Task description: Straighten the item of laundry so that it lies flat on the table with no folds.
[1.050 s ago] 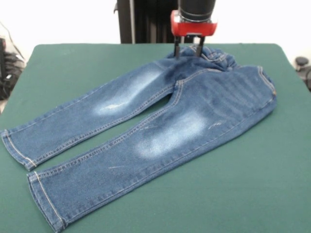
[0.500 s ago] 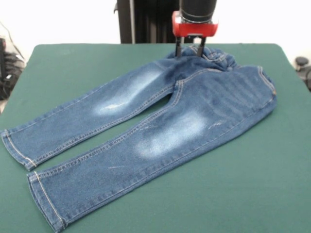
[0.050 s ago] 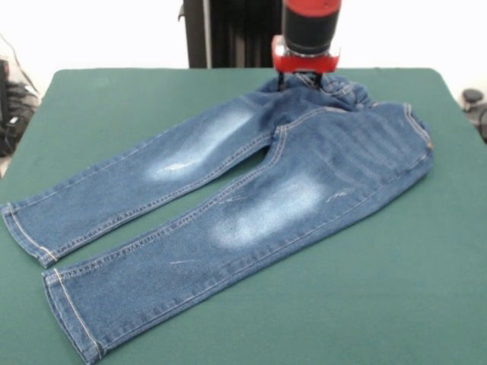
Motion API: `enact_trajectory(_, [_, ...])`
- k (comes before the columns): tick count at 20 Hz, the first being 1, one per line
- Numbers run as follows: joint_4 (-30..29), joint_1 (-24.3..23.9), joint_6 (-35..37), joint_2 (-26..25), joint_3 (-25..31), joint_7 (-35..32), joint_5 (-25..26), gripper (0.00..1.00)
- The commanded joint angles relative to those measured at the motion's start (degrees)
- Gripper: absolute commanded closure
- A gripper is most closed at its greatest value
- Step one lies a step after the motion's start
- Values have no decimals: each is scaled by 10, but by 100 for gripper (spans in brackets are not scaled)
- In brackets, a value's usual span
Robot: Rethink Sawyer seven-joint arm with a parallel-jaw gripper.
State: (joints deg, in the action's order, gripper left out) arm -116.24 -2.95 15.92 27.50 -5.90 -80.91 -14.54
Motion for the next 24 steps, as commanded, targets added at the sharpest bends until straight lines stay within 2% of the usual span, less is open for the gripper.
enact_trajectory(1, [-14,-1,-42,-69,83,-168,-48,0])
enact_trajectory(5, [-44,9,-29,-57,73,-199,-74,0])
enact_trajectory(10, [-89,43,61,-3,45,-233,-111,0])
enact_trajectory(14, [-97,53,89,20,38,-225,-111,0])
enact_trajectory(17, [-95,71,127,31,19,-252,-118,0])
enact_trajectory(24, [-107,56,118,34,44,-245,-124,0])
